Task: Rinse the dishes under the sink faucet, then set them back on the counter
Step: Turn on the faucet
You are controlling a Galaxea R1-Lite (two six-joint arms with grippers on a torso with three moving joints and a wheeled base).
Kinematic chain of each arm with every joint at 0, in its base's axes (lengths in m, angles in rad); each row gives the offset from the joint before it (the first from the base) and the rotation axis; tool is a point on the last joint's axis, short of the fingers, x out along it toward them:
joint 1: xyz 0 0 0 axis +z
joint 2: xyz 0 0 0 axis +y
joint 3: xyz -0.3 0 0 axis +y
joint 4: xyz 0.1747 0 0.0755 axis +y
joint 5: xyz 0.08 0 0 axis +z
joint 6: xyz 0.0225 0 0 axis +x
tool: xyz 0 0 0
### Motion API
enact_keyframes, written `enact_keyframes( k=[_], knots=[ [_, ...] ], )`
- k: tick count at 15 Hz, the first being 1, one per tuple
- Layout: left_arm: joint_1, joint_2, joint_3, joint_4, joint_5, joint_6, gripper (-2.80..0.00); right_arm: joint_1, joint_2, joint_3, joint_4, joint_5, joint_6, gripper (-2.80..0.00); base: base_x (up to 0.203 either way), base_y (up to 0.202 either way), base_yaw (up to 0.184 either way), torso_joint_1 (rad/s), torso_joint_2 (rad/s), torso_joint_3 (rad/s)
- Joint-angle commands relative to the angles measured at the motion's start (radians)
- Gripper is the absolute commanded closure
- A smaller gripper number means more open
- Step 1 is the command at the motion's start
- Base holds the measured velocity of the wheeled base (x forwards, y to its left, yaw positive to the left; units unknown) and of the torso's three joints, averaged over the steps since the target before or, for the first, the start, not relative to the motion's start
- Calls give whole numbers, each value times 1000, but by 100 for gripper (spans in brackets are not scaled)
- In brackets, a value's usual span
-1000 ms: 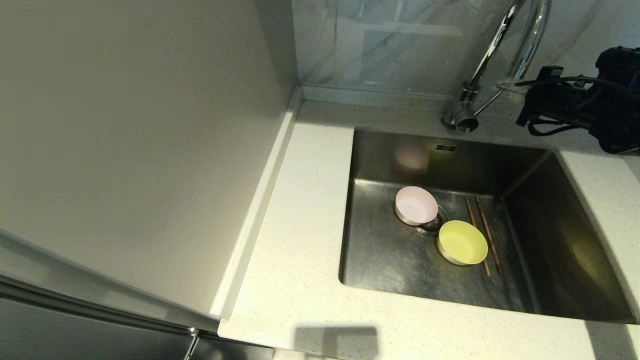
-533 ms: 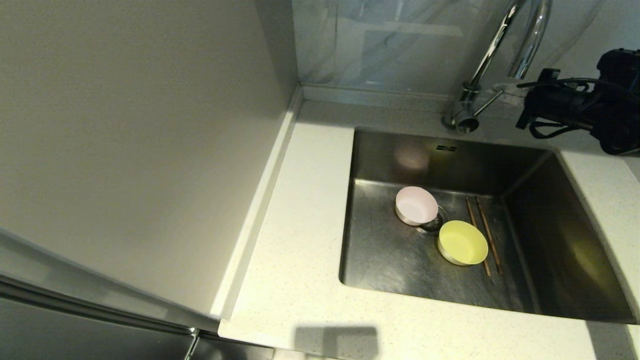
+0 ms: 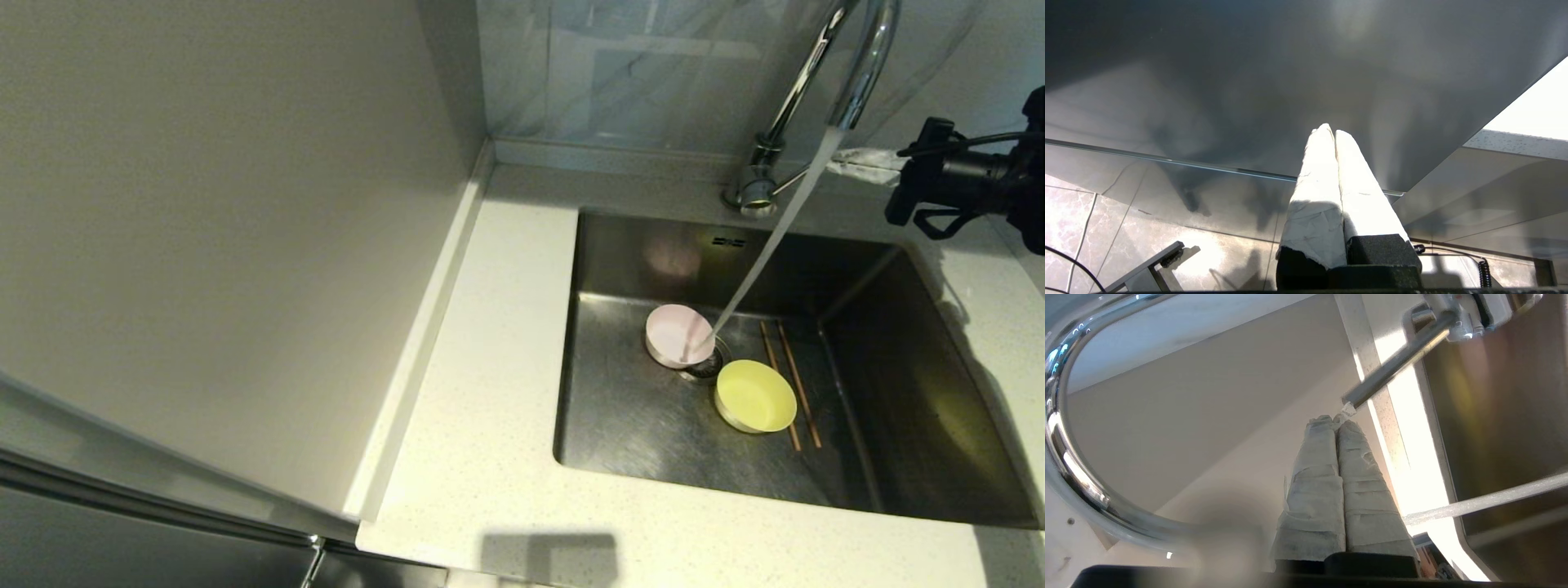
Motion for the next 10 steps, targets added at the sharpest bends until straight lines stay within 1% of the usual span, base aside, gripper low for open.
enact_keyframes(
  k=[1,3,4,6,7,8,9,10],
  knots=[
    [0,-3,0,-1,0,0,0,-6,-6,15,-3,-85,6,0,0,0,0,0,0,0],
    [0,-3,0,-1,0,0,0,-6,-7,18,-3,-241,-1,0,0,0,0,0,0,0],
    [0,-3,0,-1,0,0,0,-7,-11,18,-4,-312,-19,0,0,0,0,0,0,0],
    [0,-3,0,-1,0,0,0,-26,-25,17,-1,-441,-105,0,0,0,0,0,0,0],
    [0,-3,0,-1,0,0,0,-50,-44,18,8,-465,-167,0,0,0,0,0,0,0],
    [0,-3,0,-1,0,0,0,-68,-57,19,29,-471,-248,0,0,0,0,0,0,0],
    [0,-3,0,-1,0,0,0,-82,-67,19,65,-476,-357,0,0,0,0,0,0,0],
    [0,-3,0,-1,0,0,0,-91,-78,20,122,-489,-499,0,0,0,0,0,0,0]
  ],
)
